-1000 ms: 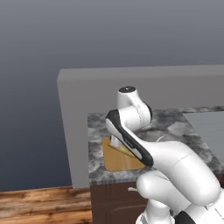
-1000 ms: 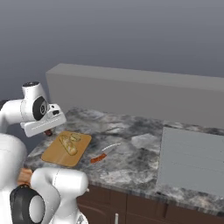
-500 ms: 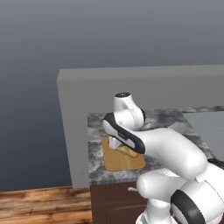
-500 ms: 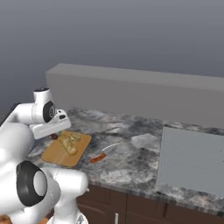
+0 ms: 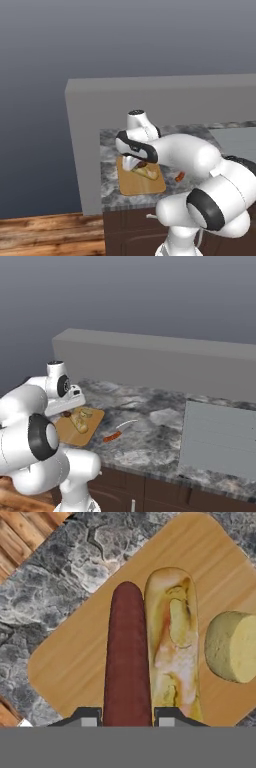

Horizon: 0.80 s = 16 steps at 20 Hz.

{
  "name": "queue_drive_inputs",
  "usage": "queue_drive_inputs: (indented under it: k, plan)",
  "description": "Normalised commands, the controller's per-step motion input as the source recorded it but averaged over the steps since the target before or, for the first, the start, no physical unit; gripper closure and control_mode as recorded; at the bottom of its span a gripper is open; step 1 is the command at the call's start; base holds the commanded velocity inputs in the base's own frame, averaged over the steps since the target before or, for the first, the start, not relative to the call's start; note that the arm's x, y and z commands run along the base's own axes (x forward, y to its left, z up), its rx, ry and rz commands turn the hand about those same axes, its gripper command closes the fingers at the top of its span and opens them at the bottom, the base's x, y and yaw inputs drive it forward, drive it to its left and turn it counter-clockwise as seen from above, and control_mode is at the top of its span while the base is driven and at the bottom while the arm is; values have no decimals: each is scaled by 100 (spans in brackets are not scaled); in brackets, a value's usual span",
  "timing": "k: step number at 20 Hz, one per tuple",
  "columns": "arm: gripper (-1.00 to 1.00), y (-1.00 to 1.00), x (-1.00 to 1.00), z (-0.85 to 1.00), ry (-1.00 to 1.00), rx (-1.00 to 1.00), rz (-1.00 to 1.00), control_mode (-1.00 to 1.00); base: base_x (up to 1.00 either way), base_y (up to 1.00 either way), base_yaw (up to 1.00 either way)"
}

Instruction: Retrieve the sausage and cheese from the fridge and place them on the cutting board on the counter.

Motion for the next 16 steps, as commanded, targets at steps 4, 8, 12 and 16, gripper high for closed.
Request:
queue_drive_inputs:
  k: [4,8,12,16]
  plan:
    - [100,0,4,-30,1,0,0,-100,0,0,0]
    - [-100,-8,-4,-18,0,0,-5,-100,0,0,0]
    - [-100,-11,-21,-1,0,1,-9,-100,0,0,0]
    - [-100,-2,-25,3,0,0,-10,-100,0,0,0]
